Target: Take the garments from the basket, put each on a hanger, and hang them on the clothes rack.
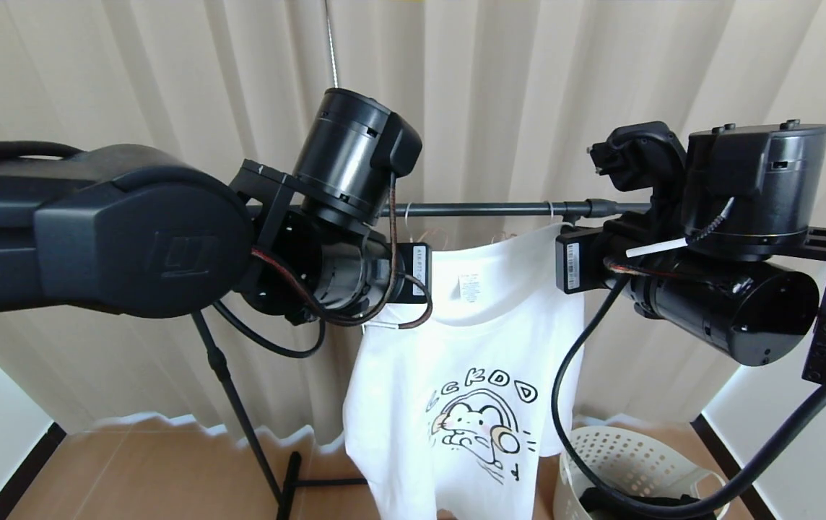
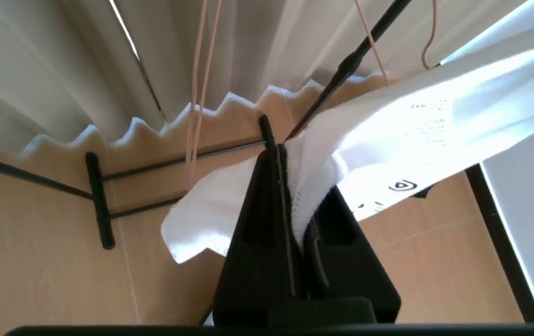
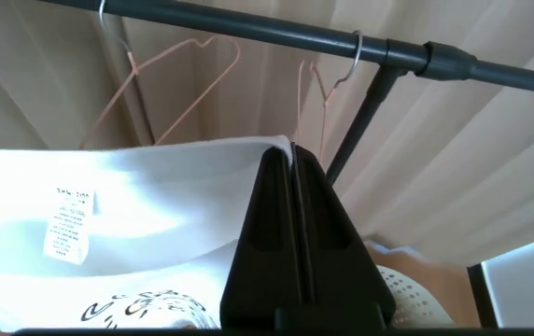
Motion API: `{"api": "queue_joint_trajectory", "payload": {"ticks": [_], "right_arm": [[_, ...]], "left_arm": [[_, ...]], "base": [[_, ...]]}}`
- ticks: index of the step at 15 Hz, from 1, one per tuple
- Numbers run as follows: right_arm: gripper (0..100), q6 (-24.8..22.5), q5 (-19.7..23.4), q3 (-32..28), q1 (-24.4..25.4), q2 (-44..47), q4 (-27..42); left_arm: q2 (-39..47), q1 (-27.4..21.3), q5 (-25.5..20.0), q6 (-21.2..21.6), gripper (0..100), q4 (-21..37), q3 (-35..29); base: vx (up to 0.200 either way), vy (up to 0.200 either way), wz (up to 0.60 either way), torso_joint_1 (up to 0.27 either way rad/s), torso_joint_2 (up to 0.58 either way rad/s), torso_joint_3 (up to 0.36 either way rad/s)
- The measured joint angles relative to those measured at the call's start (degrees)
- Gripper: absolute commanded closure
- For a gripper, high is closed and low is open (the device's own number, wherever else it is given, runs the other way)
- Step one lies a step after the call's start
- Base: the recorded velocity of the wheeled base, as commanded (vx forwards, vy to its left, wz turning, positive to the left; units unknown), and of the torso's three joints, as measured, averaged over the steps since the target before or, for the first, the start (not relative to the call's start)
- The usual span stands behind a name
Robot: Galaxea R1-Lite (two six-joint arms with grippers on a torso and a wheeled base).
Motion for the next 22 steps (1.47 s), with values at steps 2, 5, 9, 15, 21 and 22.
{"api": "queue_joint_trajectory", "payload": {"ticks": [2, 5, 9, 15, 21, 22], "right_arm": [[100, -0.11, 0.02, 0.68, -0.11, -0.39, 0.02], [100, -1.37, 0.02, 1.84, -0.09, -0.69, -0.11], [100, -1.54, 0.00, 2.60, -0.05, -0.85, -0.20], [100, -1.69, 0.02, 3.41, -0.05, -1.11, -0.13], [0, -5.53, 0.60, 6.19, -0.09, -2.69, -0.82], [0, -6.17, 0.79, 6.97, -0.09, -3.12, -0.79]], "left_arm": [[1.01, 0.33, -0.01, 0.02, 100, 0.04, -1.79], [1.68, 0.55, 0.00, 0.00, 100, 0.04, -3.69], [1.90, 0.61, 0.00, 0.00, 100, 0.01, -5.27], [1.95, 0.51, 0.00, 0.00, 100, -0.10, -6.83], [1.89, 0.52, 1.12, -0.02, 100, -0.11, -7.91], [1.87, 0.52, 1.15, 0.00, 100, -0.11, -7.94]], "base": [[0.000, 0.000, 0.00, 0.000, 0.00, 0.000], [0.000, 0.000, 0.00, 0.000, 0.00, 0.000], [0.000, 0.000, 0.00, 0.000, 0.00, 0.000], [0.000, 0.000, 0.00, 0.000, 0.00, 0.000], [0.000, 0.000, 0.00, 0.000, 0.00, 0.000], [0.000, 0.000, 0.00, 0.000, 0.00, 0.000]]}}
